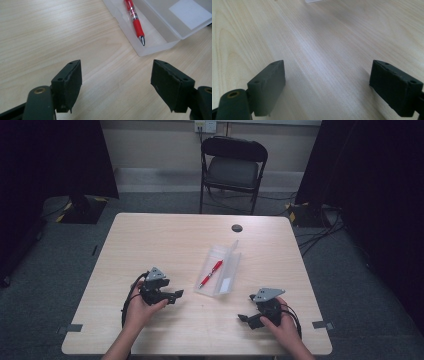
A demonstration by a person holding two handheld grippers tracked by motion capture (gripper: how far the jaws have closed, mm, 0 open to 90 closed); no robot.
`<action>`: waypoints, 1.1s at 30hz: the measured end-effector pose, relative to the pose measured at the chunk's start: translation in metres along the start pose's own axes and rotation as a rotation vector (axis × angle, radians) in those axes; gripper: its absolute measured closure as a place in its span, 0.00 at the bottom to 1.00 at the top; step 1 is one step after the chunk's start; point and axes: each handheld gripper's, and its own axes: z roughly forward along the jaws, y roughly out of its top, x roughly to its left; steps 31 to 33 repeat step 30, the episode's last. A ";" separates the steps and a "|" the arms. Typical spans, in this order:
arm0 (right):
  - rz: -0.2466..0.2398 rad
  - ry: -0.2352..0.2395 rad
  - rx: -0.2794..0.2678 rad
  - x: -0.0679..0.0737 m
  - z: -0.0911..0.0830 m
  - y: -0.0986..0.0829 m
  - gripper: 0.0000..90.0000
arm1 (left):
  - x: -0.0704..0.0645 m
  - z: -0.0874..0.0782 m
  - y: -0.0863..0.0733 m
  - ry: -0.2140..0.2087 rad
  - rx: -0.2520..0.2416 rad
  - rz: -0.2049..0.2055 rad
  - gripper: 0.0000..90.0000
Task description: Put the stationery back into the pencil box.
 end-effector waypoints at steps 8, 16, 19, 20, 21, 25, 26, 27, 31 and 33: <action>0.000 0.000 0.000 0.000 0.000 0.000 0.14 | 0.004 -0.005 -0.014 0.016 0.020 0.002 0.28; 0.000 0.000 0.000 0.000 0.000 0.000 0.14 | 0.003 -0.004 -0.023 0.041 0.043 0.033 0.26; 0.001 -0.002 0.000 0.000 0.000 0.000 0.14 | 0.001 -0.003 -0.023 0.049 0.051 0.070 0.24; 0.001 -0.002 0.000 0.000 0.000 0.000 0.14 | 0.000 -0.003 -0.024 0.052 0.052 0.077 0.24; 0.001 -0.002 0.000 0.000 0.000 0.000 0.14 | 0.000 -0.002 -0.025 0.054 0.051 0.099 0.23; 0.002 -0.003 0.000 0.000 0.000 0.000 0.14 | -0.002 -0.002 -0.025 0.064 0.066 0.131 0.22; 0.002 -0.003 0.000 0.000 0.000 0.000 0.14 | -0.002 -0.001 -0.025 0.063 0.063 0.129 0.22; 0.002 -0.003 0.000 0.000 0.000 0.000 0.14 | -0.002 -0.001 -0.025 0.063 0.064 0.130 0.22; 0.002 -0.003 0.000 0.000 0.000 0.000 0.14 | -0.002 -0.001 -0.025 0.067 0.062 0.131 0.21; 0.002 -0.003 0.000 0.000 0.000 0.000 0.14 | -0.002 -0.001 -0.025 0.067 0.062 0.131 0.21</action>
